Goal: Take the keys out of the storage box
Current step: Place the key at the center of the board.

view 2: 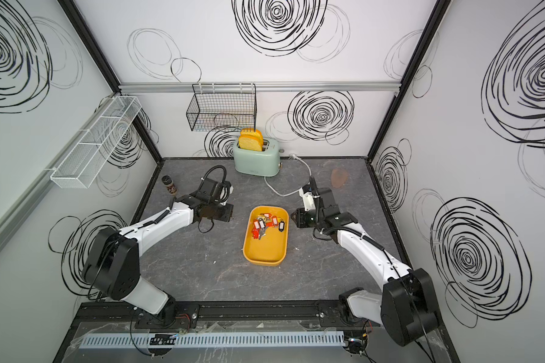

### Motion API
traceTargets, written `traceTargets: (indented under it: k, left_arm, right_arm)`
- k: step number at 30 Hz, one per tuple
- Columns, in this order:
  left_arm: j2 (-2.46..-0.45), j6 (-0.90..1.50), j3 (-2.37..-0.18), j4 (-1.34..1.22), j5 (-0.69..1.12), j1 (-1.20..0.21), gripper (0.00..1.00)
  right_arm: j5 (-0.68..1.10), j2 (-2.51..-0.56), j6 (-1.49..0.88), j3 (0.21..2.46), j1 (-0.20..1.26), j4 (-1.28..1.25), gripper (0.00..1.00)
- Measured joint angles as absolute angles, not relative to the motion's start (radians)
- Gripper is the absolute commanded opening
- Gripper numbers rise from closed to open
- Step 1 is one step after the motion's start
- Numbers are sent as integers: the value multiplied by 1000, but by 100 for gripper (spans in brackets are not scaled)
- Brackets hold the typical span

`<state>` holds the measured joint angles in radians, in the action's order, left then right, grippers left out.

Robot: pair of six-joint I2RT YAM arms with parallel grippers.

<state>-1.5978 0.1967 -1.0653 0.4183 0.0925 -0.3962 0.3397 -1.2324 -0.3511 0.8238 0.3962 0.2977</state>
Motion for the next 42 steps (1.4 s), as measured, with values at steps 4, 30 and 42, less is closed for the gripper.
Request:
traceTargets:
  k: [4,30,42]
  left_arm:
    - [-1634,214,-1049,410,109,-396,9]
    - [-1677,252,-1022,372,126,-398,35]
    - [-1635,250,-1110,404,131,-512,40]
  right_arm:
    - [337,-1232,-352,824,396,297,23]
    - [332,-1250,-351,824,396,276,24]
    - [331,-1250,-350,823,396,276,24]
